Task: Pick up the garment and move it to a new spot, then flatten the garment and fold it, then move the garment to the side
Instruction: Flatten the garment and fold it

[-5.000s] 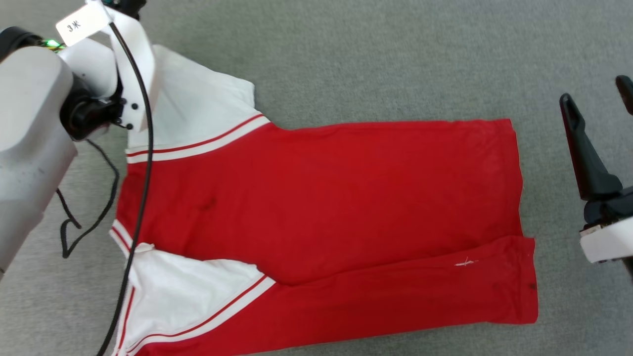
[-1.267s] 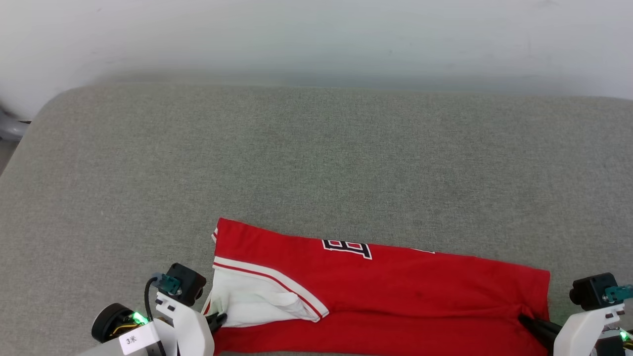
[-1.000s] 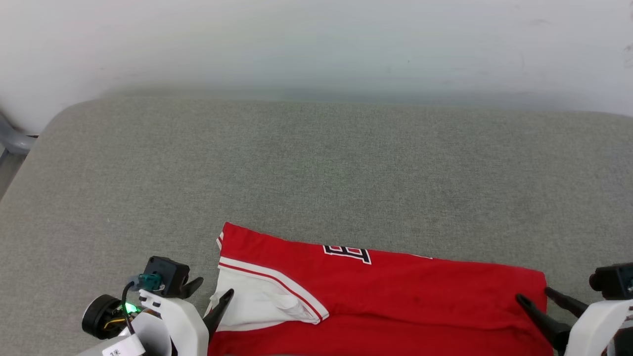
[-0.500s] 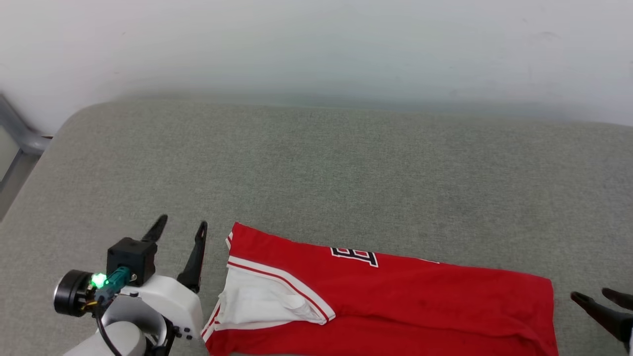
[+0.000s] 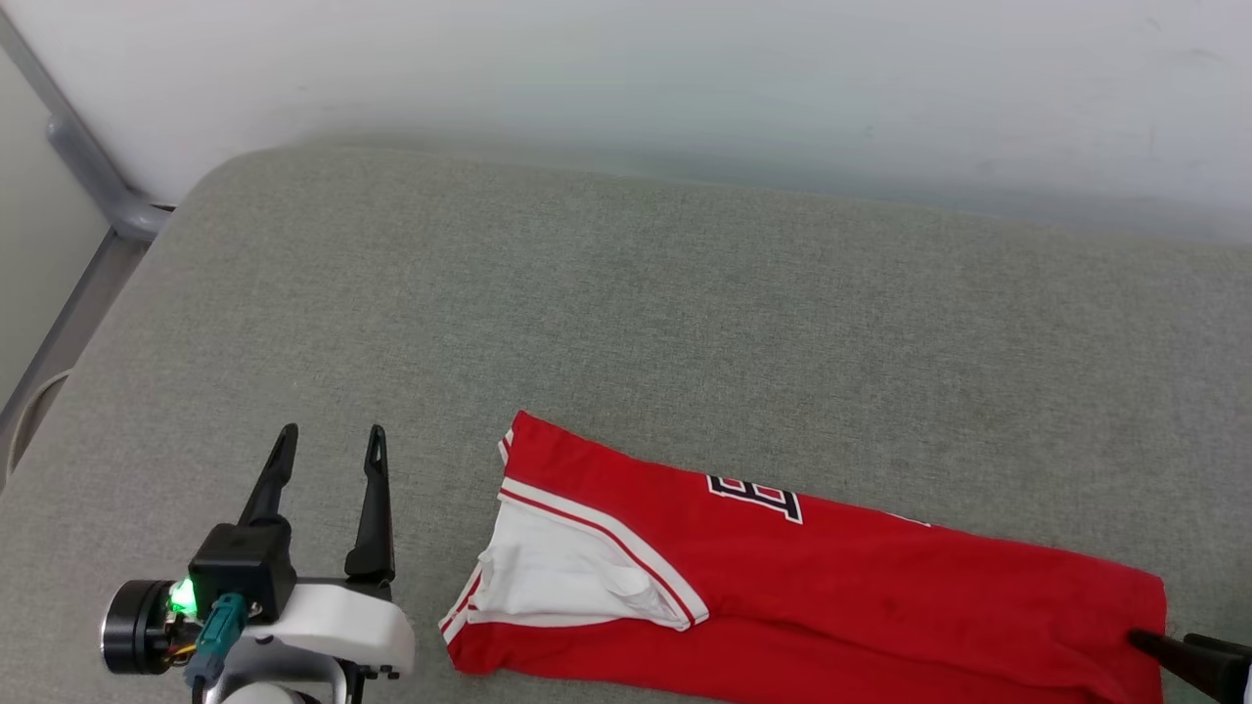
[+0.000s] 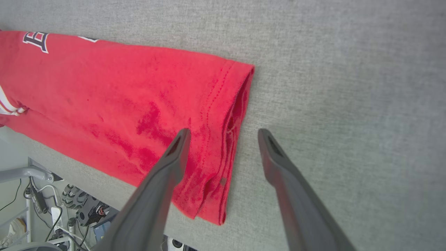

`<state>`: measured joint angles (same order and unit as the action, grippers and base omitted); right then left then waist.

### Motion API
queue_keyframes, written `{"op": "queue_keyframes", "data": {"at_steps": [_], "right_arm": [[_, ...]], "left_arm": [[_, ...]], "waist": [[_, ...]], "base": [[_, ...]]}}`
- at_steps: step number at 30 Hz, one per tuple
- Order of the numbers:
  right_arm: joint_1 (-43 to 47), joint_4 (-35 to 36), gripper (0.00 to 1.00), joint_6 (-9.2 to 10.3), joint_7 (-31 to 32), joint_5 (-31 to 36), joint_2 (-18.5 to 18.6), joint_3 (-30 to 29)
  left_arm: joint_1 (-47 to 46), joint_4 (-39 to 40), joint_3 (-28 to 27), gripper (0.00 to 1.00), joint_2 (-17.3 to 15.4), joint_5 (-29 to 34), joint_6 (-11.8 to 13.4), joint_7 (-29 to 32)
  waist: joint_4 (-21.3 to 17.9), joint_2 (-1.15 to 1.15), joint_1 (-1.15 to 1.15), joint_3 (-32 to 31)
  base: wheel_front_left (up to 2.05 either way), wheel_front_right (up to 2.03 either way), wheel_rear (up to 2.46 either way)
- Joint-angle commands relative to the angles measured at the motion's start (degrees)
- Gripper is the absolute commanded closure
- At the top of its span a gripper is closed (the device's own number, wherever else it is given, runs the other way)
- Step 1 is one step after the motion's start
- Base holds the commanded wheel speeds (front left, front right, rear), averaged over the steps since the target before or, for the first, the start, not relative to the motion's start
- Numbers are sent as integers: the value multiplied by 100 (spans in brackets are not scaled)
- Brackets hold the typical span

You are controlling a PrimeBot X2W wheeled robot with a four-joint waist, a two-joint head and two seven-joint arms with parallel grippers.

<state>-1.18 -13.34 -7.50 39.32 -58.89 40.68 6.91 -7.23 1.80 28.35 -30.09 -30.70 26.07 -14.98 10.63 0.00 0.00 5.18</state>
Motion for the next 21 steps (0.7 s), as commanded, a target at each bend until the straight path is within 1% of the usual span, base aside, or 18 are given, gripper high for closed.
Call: {"op": "queue_keyframes", "data": {"at_steps": [1, 6, 10, 17, 21], "right_arm": [[20, -29, 0, 3, 0, -35, -80, 3], [-51, -90, 0, 3, -48, -29, -236, 120], [-116, -205, 0, 3, -103, -43, -388, 292], [-241, -285, 0, -1, -259, -118, -666, 763], [-289, -258, 0, -5, -352, -156, -660, 1062]], "left_arm": [[163, 43, -156, 0, 105, 189, -55, -27], [494, 125, -759, 0, 625, 701, -365, -28], [640, 100, -1151, 0, 1013, 1039, -673, -28], [757, -70, -1616, 0, 1556, 1584, -1193, -28], [822, -125, -1786, 0, 1820, 1862, -1405, -28]], "waist": [[66, 0, 0, 51], [145, 0, 0, 175], [207, 0, 0, 267], [271, 0, 0, 347], [276, 0, 0, 345]], "base": [[0, 0, 0], [0, 0, 0], [0, 0, 0], [0, 0, 0], [0, 0, 0]]}}
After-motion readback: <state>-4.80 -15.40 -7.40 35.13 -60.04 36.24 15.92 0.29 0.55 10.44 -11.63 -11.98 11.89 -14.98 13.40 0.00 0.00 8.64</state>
